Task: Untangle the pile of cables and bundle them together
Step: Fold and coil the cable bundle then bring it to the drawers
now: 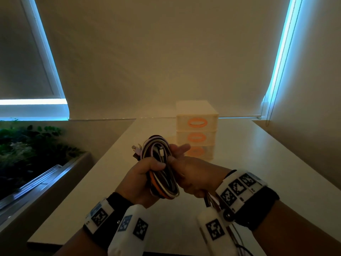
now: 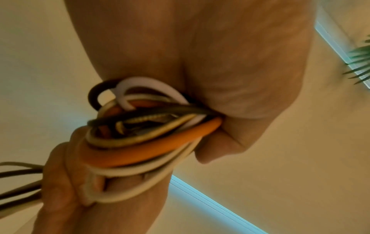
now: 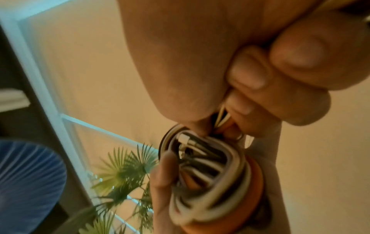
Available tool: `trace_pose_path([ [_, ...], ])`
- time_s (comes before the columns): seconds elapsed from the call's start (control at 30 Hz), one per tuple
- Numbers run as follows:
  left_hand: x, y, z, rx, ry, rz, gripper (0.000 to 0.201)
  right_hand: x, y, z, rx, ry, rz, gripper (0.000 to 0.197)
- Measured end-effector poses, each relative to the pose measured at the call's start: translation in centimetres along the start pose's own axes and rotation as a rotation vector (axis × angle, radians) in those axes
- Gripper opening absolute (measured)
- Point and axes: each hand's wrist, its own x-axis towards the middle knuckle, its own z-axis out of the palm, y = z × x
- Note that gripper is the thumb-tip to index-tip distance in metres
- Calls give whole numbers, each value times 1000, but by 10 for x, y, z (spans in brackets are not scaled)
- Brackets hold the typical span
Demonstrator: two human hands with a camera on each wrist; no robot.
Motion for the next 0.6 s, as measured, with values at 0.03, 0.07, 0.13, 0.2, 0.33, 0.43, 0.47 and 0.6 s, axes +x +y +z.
trace_pose_path([
  [0.03, 0, 1, 1, -19, -4, 3, 59, 1, 3, 0, 46, -16, -2, 54],
  [0.07, 1, 2, 0, -35, 12, 8, 57, 2, 6, 2, 72, -27, -25, 56],
  [0.13, 4, 3, 1, -80, 56, 29, 46, 4, 14, 10, 89, -10, -128, 58],
  [0.2, 6, 4, 4, -90, 95, 55, 26, 5, 20, 19, 113, 7, -234, 45],
  [0.33, 5, 7, 3, -116, 131, 137, 20, 1, 31, 25, 268, -6, -291, 35],
  [0.43, 5, 19, -3, -237, 59, 213, 33, -5, 47, 26, 326, -33, -221, 42],
  [0.47, 6, 22, -5, -269, 38, 210, 35, -7, 51, 30, 360, -50, -211, 40],
  [0.6, 10, 26, -2, -302, 32, 171, 25, -10, 57, 44, 483, -57, -251, 42],
])
